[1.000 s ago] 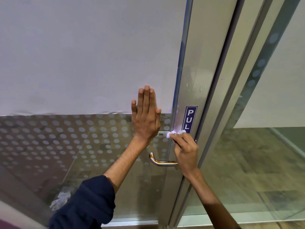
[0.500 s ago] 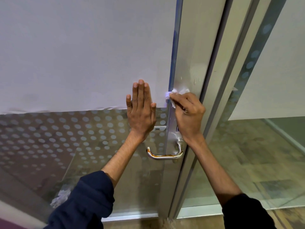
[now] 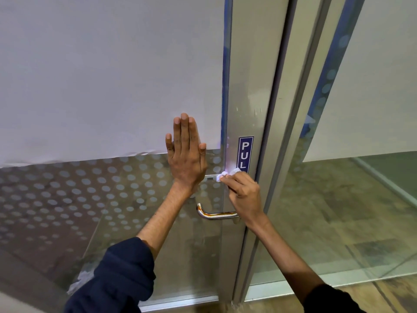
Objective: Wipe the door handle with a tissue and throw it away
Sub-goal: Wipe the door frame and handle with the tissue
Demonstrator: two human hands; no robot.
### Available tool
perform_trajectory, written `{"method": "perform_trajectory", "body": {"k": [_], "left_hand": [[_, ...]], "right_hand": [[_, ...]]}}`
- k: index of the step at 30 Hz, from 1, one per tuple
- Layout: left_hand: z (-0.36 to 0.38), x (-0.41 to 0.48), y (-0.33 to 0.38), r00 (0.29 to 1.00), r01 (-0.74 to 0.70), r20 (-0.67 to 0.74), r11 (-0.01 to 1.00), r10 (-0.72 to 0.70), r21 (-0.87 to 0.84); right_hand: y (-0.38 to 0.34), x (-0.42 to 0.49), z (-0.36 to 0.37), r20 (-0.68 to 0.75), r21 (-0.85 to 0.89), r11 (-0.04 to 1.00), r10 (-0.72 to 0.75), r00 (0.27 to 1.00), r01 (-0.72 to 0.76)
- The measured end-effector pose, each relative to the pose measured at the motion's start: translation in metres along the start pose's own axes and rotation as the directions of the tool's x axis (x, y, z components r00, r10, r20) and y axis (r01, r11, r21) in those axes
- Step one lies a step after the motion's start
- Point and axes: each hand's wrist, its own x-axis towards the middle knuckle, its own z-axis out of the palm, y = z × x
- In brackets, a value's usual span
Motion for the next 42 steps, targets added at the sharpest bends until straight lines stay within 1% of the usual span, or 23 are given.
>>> {"method": "perform_trajectory", "body": {"k": [2, 4, 7, 10, 12, 14, 16, 19, 22, 25, 27, 30, 32, 34, 36, 38, 40, 42], "left_hand": [[-0.001, 0.001, 0.001, 1.0, 0.002, 0.001, 1.0, -0.002, 0.0], [-0.001, 0.001, 0.001, 1.0, -0.001, -0.005, 1.0, 0.001, -0.001], [0.0, 0.001, -0.001, 1.0, 0.003, -0.009, 1.0, -0.003, 0.0], [0.001, 0.0, 0.001, 1.0, 0.001, -0.018, 1.0, -0.001, -0.001], [0.002, 0.001, 0.001, 1.0, -0.002, -0.023, 1.0, 0.001, -0.008], [0.001, 0.001, 0.002, 1.0, -0.002, -0.024, 1.0, 0.002, -0.009], [0.0, 0.001, 0.002, 1.0, 0.005, -0.021, 1.0, -0.005, -0.018], [0.001, -0.001, 0.001, 1.0, -0.006, -0.029, 1.0, 0.005, -0.024], [0.002, 0.001, 0.002, 1.0, -0.009, -0.03, 1.0, 0.008, -0.025], [0.002, 0.001, 0.001, 1.0, -0.008, -0.025, 1.0, 0.007, -0.023], [0.0, 0.001, 0.002, 1.0, -0.011, -0.023, 1.0, 0.01, -0.022], [-0.003, 0.004, 0.003, 1.0, -0.018, -0.01, 1.0, 0.017, -0.026], [-0.004, 0.004, 0.004, 1.0, -0.024, -0.001, 0.999, 0.024, -0.023], [-0.004, 0.004, 0.003, 1.0, -0.024, 0.006, 0.999, 0.024, -0.022], [-0.005, 0.004, 0.003, 1.0, -0.023, 0.01, 0.999, 0.023, -0.024], [-0.005, 0.004, 0.002, 1.0, -0.021, 0.011, 0.999, 0.021, -0.033], [-0.004, 0.003, 0.002, 1.0, -0.023, 0.005, 0.999, 0.024, -0.036], [-0.004, 0.003, 0.002, 1.0, -0.024, 0.004, 0.999, 0.024, -0.041]], "right_hand": [[0.002, 0.003, -0.004, 0.019, 0.007, 1.0, -0.023, 1.0, 0.023], [-0.002, 0.015, -0.011, 0.008, 0.023, 1.0, -0.018, 1.0, 0.017], [-0.01, 0.055, -0.021, -0.127, 0.061, 0.998, -0.004, 0.992, 0.012], [-0.012, 0.088, -0.027, -0.269, 0.083, 0.996, -0.009, 0.963, 0.032], [-0.012, 0.09, -0.023, -0.319, 0.102, 0.995, 0.014, 0.948, 0.02], [-0.01, 0.078, -0.016, -0.336, 0.117, 0.993, 0.03, 0.941, 0.011], [-0.005, 0.054, -0.008, -0.286, 0.1, 0.995, 0.03, 0.958, -0.001], [0.004, 0.013, 0.001, -0.16, 0.08, 0.996, 0.043, 0.986, -0.03], [0.006, -0.007, 0.007, -0.079, 0.073, 0.993, 0.1, 0.992, -0.094], [0.003, -0.008, 0.006, -0.006, 0.058, 0.982, 0.178, 0.984, -0.177], [-0.001, -0.005, 0.001, 0.05, 0.117, 0.949, 0.29, 0.956, -0.294], [0.0, -0.002, -0.012, 0.076, 0.275, 0.815, 0.51, 0.857, -0.51], [0.007, -0.002, -0.023, 0.095, 0.302, 0.751, 0.589, 0.802, -0.588], [0.016, -0.006, -0.031, 0.181, 0.262, 0.704, 0.635, 0.751, -0.659], [0.021, -0.013, -0.034, 0.262, 0.203, 0.65, 0.685, 0.68, -0.732], [0.02, -0.02, -0.032, 0.29, 0.147, 0.612, 0.725, 0.625, -0.777], [0.017, -0.026, -0.029, 0.311, 0.107, 0.596, 0.74, 0.596, -0.796], [0.014, -0.027, -0.026, 0.303, 0.059, 0.602, 0.75, 0.588, -0.797]]}}
